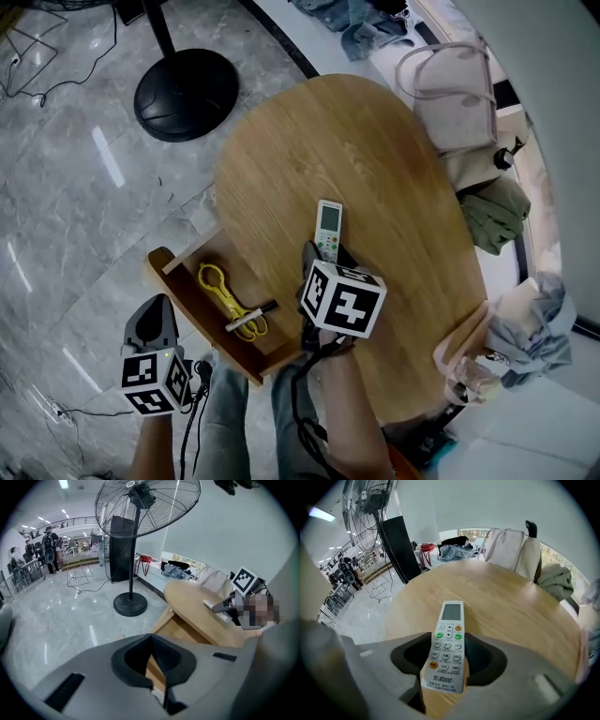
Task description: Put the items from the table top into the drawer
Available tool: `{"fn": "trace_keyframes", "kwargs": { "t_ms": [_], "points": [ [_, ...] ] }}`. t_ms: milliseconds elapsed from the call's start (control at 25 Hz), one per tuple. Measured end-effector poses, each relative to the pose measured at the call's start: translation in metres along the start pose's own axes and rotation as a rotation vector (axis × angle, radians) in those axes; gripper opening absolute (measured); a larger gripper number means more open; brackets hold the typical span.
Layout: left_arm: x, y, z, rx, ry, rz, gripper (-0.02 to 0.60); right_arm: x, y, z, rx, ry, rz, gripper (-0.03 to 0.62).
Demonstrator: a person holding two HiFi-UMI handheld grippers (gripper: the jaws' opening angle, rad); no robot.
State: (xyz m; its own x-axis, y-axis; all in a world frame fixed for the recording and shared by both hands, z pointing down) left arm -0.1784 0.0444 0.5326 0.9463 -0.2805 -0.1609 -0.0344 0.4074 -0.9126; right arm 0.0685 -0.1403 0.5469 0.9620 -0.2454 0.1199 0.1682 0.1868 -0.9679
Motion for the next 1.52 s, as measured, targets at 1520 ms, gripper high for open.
{"fn": "trace_keyframes", "kwargs": {
  "t_ms": [1520],
  "points": [
    [-0.091, 0.062, 0.097, 0.052, 0.189, -0.06, -0.005, -0.157, 0.016, 0.103, -0.119, 0.333, -0.127, 0.221]
  ]
}}
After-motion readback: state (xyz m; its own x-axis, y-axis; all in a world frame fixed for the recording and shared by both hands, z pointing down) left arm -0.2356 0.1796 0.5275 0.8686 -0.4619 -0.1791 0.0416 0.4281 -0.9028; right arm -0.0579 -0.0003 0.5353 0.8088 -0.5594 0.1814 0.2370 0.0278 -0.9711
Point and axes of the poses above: the fingertips, and each gripper's own axes: y backward along the fingers, x to its right, z out of its underside, the point moved 3 cm from there along y, backward along the fingers, and after that the axes turned 13 degrees about -x, right-handed, at the moved point
